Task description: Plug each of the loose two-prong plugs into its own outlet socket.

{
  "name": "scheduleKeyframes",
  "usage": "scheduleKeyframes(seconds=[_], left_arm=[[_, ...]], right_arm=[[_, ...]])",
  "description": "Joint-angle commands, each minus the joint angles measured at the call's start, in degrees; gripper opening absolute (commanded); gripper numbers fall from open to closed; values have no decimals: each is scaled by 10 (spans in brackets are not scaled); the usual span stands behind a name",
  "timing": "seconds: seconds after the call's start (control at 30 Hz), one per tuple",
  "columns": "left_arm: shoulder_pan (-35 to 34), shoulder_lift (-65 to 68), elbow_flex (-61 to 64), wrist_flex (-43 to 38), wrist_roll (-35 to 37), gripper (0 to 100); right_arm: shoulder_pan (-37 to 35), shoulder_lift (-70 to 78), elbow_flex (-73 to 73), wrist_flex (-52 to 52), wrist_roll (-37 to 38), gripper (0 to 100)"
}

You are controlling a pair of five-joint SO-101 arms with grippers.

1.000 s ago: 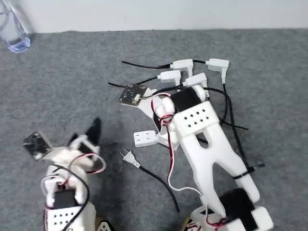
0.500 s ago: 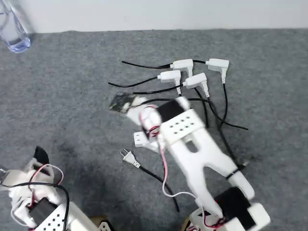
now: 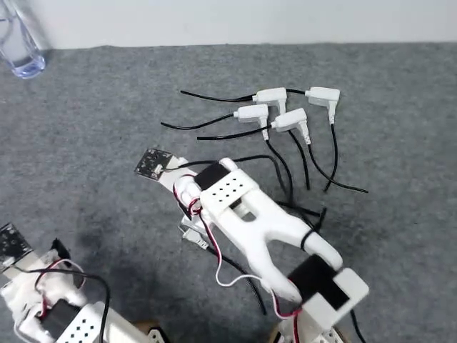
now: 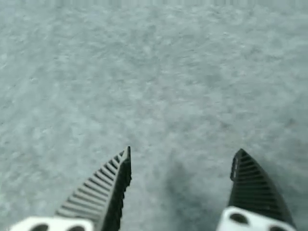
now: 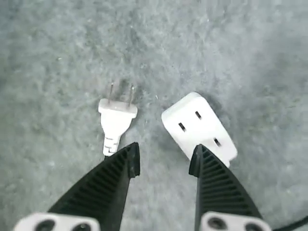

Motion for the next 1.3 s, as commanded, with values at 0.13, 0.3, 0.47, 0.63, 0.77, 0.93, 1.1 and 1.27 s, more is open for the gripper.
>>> scheduleKeyframes(seconds=[0.13, 0.3, 0.47, 0.63, 0.77, 0.93, 1.1, 1.27], left_arm=[[-44, -2, -2, 12, -54, 320], [-45, -2, -2, 13, -59, 320], [-46, -1, -2, 14, -62, 320], [-55, 0, -2, 14, -62, 320], [-57, 2, -2, 14, -62, 320], [-57, 2, -2, 14, -62, 320], [-57, -1, -2, 25, -62, 320], [-57, -2, -2, 30, -58, 320]], right_arm=[[-9, 56, -3, -52, -8, 110], [-49, 73, -3, -30, -10, 102], [-84, 49, -4, -7, -45, 158], [-83, 27, -3, 22, -45, 158], [-74, 36, 18, -9, -41, 161], [-73, 47, 62, -70, -15, 161], [-51, 51, 65, -83, -7, 129], [-26, 49, 50, -75, 17, 26]])
